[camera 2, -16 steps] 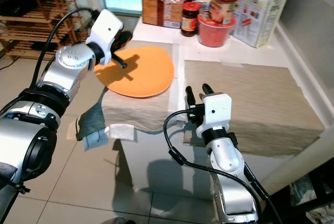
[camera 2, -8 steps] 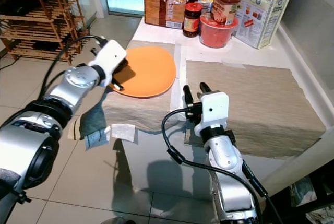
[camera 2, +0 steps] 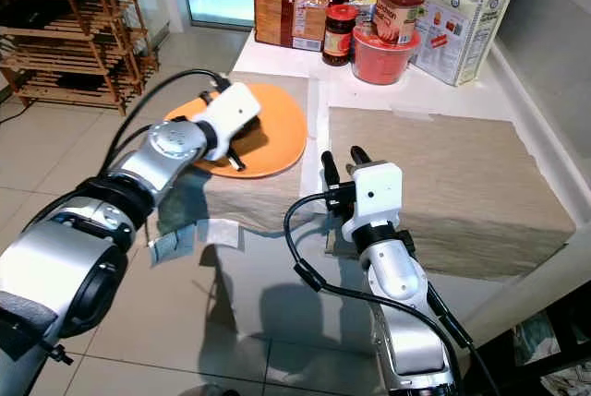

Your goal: Setting the table

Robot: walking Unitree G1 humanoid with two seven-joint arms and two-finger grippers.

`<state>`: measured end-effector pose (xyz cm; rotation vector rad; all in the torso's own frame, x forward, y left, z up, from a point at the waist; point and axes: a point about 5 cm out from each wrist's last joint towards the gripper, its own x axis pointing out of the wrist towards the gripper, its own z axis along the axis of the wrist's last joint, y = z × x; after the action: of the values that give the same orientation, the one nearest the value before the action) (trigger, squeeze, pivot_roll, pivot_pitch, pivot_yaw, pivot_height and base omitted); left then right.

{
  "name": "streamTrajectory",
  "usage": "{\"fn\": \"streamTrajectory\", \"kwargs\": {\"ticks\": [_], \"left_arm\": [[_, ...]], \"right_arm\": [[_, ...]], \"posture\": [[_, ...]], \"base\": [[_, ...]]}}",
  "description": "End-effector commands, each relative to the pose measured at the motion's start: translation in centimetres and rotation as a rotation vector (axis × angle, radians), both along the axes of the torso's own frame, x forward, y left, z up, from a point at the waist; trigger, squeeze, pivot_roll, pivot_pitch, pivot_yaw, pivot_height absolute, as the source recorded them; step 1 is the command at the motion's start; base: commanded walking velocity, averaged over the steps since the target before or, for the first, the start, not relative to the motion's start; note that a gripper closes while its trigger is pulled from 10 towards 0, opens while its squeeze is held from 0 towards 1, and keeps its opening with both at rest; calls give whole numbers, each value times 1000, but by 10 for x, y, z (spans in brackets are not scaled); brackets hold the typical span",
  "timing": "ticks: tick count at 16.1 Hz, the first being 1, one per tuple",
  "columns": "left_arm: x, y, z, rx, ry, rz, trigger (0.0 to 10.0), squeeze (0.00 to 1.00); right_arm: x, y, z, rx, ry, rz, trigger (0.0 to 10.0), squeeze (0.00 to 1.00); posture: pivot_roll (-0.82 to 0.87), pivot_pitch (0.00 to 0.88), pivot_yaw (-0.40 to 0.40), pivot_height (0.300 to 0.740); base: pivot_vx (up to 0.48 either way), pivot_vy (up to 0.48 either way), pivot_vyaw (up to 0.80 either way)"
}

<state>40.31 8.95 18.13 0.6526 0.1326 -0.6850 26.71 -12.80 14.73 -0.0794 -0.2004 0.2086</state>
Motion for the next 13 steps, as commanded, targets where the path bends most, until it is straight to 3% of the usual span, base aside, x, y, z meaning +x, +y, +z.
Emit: {"fn": "streamTrajectory", "kwargs": {"ticks": [1, 5, 8, 10, 12, 13], "left_arm": [[-3, -6, -9, 25, 79, -28, 10000, 0], [-3, -14, -4, 5, 89, -43, 10000, 0], [3, -23, 30, -88, -49, -64, 10000, 0], [6, -22, 45, -98, -130, -60, 10000, 0], [11, -15, 71, -162, -196, -42, 10000, 0], [13, 2, 74, -234, -124, -16, 10000, 0]], "right_arm": [[-1, 1, 2, 2, -3, 4, 10000, 0], [-1, 0, 1, 1, -1, 0, 10000, 0], [0, 0, 1, -3, -5, -3, 10000, 0], [1, 0, 2, -4, -7, 2, 10000, 0], [0, 1, 2, -3, -6, 4, 10000, 0], [-1, 1, 2, 2, -4, 7, 10000, 0]], "posture": [[9, 18, 1, 740], [6, 17, 6, 740], [8, 17, 4, 740], [9, 16, 1, 740], [13, 18, 1, 740], [14, 18, 7, 740]], "base": [[0, 0, 0], [0, 0, 0], [0, 0, 0], [0, 0, 0], [0, 0, 0], [0, 0, 0]]}}
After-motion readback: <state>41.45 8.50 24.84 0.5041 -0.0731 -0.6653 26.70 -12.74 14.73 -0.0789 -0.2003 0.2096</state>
